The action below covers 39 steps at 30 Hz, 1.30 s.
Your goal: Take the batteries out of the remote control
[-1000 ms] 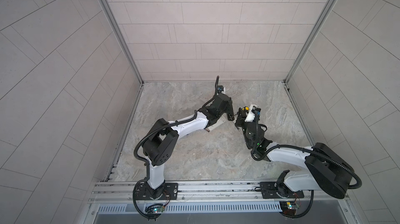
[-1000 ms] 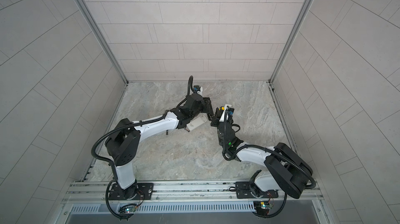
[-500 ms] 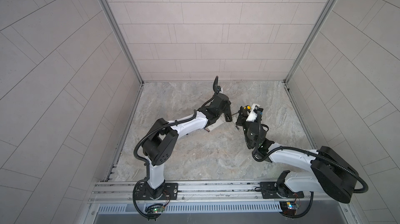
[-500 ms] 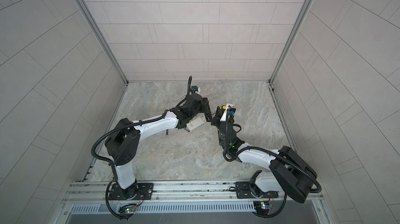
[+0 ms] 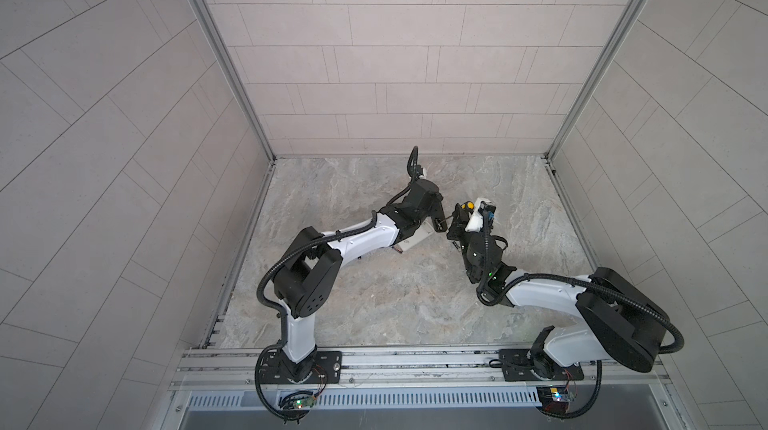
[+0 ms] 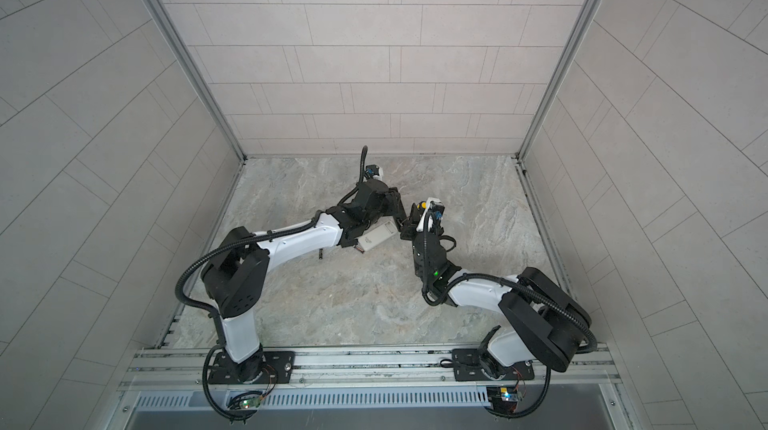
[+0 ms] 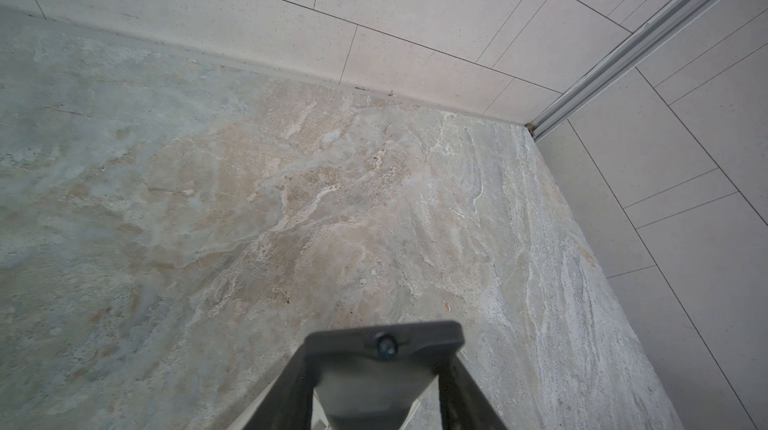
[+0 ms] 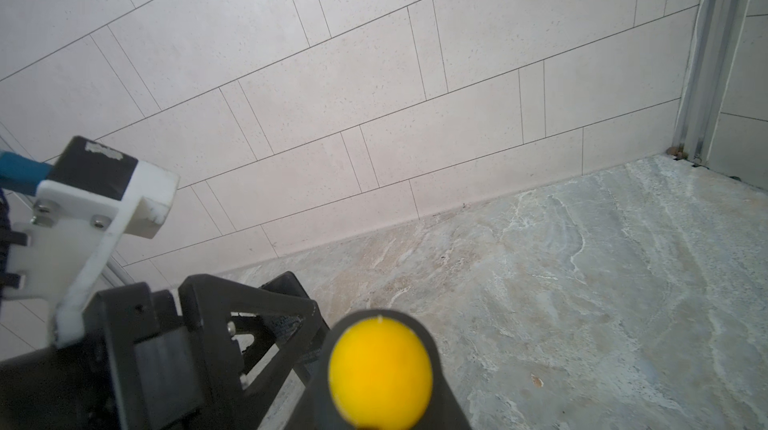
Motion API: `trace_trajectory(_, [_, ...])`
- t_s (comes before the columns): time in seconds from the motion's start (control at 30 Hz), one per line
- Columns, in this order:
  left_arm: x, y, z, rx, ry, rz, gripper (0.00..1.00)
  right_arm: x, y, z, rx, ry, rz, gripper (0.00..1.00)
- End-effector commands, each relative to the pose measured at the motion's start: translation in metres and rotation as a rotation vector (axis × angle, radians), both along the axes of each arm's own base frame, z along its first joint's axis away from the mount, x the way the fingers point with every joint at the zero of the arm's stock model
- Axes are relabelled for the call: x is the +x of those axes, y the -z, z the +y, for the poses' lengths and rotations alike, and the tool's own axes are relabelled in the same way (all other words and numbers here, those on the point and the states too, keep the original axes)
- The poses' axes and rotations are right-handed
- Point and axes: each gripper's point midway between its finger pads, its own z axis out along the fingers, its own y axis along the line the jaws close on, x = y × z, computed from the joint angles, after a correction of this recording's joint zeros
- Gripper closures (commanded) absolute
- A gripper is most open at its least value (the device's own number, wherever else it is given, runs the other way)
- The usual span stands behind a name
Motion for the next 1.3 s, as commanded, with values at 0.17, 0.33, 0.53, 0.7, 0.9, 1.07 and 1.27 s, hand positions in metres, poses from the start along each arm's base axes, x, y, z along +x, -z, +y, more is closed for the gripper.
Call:
trace_trajectory(0.17, [-0.001, -0.011, 0.004, -0.076, -0.046, 0.013, 0.64, 0.004, -0.015, 0.006, 0.004, 0.023, -0.056, 1.00])
trace_trajectory(0.33, [-0.001, -0.012, 0.003, -0.084, -0.039, 0.011, 0.65, 0.004, -0.010, 0.011, -0.029, 0.026, -0.049, 1.00])
trace_trajectory(0.53, [0.000, -0.012, -0.002, -0.100, -0.016, -0.005, 0.65, 0.004, -0.003, 0.011, 0.009, 0.017, -0.039, 1.00])
trace_trajectory(0.7, [0.002, -0.008, 0.001, -0.072, -0.011, -0.030, 0.65, -0.003, -0.006, 0.007, 0.013, 0.004, -0.015, 1.00])
trace_trajectory(0.9, [0.005, -0.015, 0.003, -0.105, -0.019, -0.090, 0.65, -0.011, -0.013, 0.003, 0.000, -0.015, -0.009, 1.00])
trace_trajectory(1.07, [0.005, -0.024, -0.001, -0.166, 0.002, -0.165, 0.65, -0.016, -0.014, -0.002, -0.027, -0.010, -0.004, 1.00])
trace_trajectory(1.27, [0.000, -0.028, -0.010, -0.225, 0.071, -0.239, 0.65, -0.014, -0.013, -0.006, -0.074, 0.011, -0.001, 1.00])
